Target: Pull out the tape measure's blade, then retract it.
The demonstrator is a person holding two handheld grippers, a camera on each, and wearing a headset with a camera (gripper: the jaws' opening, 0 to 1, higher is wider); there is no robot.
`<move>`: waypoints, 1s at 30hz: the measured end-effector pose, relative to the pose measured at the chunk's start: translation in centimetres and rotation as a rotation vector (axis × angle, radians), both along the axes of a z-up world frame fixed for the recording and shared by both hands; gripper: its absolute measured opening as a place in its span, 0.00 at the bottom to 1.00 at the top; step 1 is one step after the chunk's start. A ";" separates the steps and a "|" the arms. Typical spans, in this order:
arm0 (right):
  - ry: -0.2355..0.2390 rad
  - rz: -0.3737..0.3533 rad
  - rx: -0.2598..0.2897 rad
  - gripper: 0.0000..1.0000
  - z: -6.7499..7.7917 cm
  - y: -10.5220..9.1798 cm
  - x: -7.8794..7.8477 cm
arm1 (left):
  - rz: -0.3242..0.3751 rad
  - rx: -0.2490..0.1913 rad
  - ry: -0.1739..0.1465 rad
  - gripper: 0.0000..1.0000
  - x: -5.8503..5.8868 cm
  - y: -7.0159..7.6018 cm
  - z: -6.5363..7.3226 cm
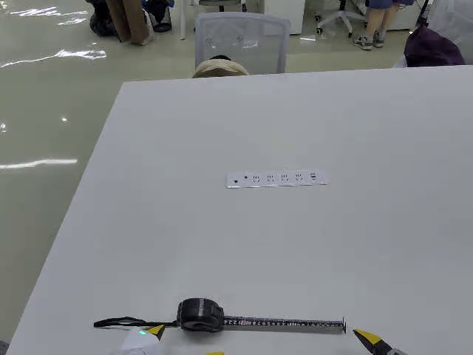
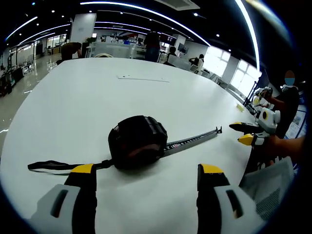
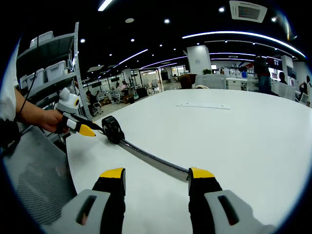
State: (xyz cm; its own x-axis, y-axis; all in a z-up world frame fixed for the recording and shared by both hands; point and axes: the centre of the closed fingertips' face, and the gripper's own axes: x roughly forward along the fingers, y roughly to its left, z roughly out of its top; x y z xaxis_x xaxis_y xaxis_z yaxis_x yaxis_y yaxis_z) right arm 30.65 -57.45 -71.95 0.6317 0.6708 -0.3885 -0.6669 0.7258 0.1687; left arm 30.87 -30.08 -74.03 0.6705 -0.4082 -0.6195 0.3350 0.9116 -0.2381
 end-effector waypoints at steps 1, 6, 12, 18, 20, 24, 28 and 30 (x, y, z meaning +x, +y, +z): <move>-0.001 -0.001 0.002 0.52 0.0 -0.1 0.0 | 0.003 0.001 -0.002 0.84 0.1 0.0 0.0; 0.002 0.000 -0.001 0.51 -0.2 -0.1 0.2 | 0.021 0.001 0.005 0.84 0.4 -0.1 -0.3; 0.002 0.003 0.001 0.51 -0.2 -0.1 0.6 | 0.051 -0.003 0.014 0.84 0.6 -0.1 -0.5; -0.004 0.008 -0.005 0.51 -0.1 -0.2 0.9 | 0.072 0.001 0.016 0.85 1.0 0.2 -0.7; -0.004 0.011 -0.006 0.51 -0.1 -0.2 1.1 | 0.085 0.000 0.019 0.85 1.2 0.2 -0.6; -0.005 0.013 -0.007 0.51 -0.1 -0.2 1.3 | 0.099 -0.013 0.025 0.85 1.5 0.0 -0.7; -0.002 0.016 0.002 0.52 0.0 -0.2 1.5 | 0.112 -0.022 0.025 0.85 1.8 0.0 -0.7; -0.002 0.015 0.006 0.52 0.0 -0.2 1.6 | 0.119 -0.025 0.027 0.85 2.0 -0.1 -0.6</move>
State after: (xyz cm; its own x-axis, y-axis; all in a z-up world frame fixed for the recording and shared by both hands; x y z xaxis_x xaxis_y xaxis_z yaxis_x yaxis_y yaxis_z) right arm 32.24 -57.67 -71.95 0.6223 0.6829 -0.3827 -0.6783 0.7144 0.1718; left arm 32.86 -30.17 -74.66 0.6983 -0.3421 -0.6288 0.2181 0.9383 -0.2682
